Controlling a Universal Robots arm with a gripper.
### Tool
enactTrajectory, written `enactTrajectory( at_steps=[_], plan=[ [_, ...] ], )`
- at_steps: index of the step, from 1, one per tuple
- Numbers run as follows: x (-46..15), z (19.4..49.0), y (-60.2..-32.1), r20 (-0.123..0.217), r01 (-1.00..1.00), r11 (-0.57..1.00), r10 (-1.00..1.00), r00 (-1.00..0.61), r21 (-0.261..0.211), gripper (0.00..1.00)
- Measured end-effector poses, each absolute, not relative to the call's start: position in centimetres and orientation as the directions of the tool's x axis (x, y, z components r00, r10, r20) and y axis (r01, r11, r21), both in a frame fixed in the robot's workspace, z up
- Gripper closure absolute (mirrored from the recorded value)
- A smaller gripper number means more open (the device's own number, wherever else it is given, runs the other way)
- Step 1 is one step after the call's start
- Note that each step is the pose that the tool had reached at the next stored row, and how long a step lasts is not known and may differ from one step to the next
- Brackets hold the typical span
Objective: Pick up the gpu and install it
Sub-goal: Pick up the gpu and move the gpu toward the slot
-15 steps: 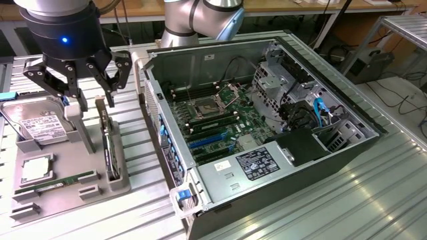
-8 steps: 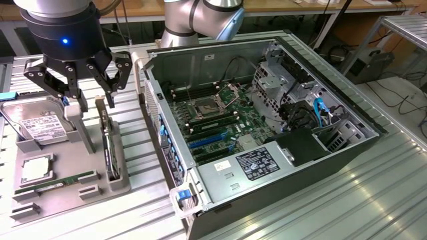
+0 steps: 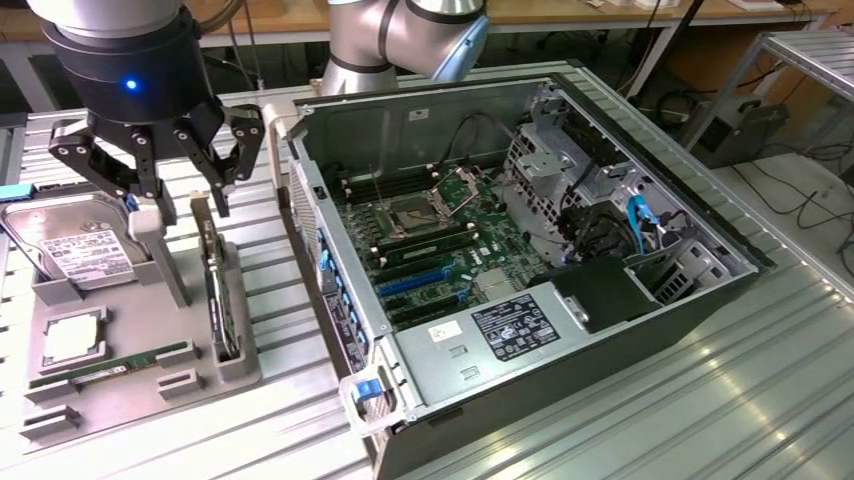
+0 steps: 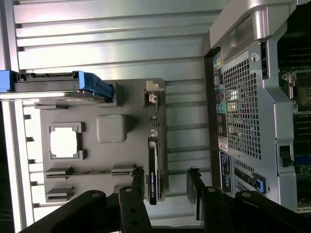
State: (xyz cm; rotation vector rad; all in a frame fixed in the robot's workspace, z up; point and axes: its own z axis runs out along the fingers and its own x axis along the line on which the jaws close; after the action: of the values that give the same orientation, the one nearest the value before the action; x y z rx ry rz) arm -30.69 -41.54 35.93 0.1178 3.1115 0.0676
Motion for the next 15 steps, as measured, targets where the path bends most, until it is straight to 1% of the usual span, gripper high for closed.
enactTrajectory(
  at_steps=[9,15],
  plan=[
    [-30.7,34.2,-41.5,-0.025,0.075,0.996,0.076,-0.997,0.044,0.52],
    [-31.1,32.5,-41.6,-0.025,0.075,0.996,0.076,-0.997,0.044,0.52]
  ],
)
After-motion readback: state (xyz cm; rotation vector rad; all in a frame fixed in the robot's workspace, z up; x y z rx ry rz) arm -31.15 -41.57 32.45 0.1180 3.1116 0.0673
